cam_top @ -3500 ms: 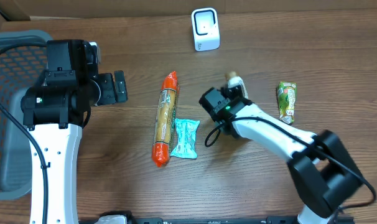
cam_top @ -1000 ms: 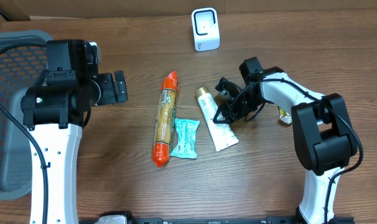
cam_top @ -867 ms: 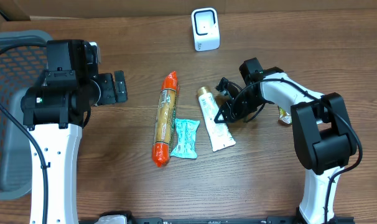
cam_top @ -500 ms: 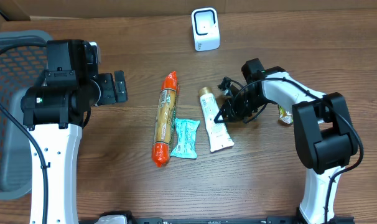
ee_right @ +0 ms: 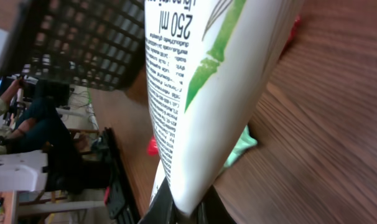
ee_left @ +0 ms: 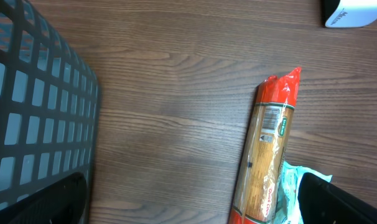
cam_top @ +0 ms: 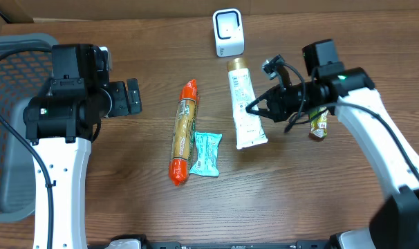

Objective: Scan the item barcode
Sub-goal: 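Hold the white tube in front of the white scanner with the right gripper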

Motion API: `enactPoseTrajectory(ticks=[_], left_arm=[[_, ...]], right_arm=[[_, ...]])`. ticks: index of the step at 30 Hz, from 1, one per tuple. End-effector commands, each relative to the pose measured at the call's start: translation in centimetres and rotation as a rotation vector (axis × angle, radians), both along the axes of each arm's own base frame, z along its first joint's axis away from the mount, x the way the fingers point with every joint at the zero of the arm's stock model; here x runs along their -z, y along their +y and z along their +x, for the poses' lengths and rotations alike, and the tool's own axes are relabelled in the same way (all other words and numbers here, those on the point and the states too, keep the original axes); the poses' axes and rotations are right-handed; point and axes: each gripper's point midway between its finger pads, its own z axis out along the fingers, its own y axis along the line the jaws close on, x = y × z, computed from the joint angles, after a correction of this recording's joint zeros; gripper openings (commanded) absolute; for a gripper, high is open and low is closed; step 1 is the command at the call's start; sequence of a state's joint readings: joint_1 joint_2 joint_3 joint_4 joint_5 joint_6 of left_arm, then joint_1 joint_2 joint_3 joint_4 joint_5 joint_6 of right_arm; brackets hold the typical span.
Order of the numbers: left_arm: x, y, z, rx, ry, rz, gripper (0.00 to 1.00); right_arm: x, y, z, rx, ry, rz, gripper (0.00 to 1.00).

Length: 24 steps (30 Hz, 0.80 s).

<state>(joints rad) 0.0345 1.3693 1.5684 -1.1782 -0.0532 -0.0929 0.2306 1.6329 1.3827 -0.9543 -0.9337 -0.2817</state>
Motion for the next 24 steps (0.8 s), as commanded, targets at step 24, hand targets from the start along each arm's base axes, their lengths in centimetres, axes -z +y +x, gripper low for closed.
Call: enactPoseTrajectory(ticks=[24], left_arm=[[-0.6, 0.0, 0.3, 0.021, -0.017, 0.02, 1.0]], right_arm=[[-3.7, -1.6, 1.7, 0.2, -0.065, -0.109, 0.03]])
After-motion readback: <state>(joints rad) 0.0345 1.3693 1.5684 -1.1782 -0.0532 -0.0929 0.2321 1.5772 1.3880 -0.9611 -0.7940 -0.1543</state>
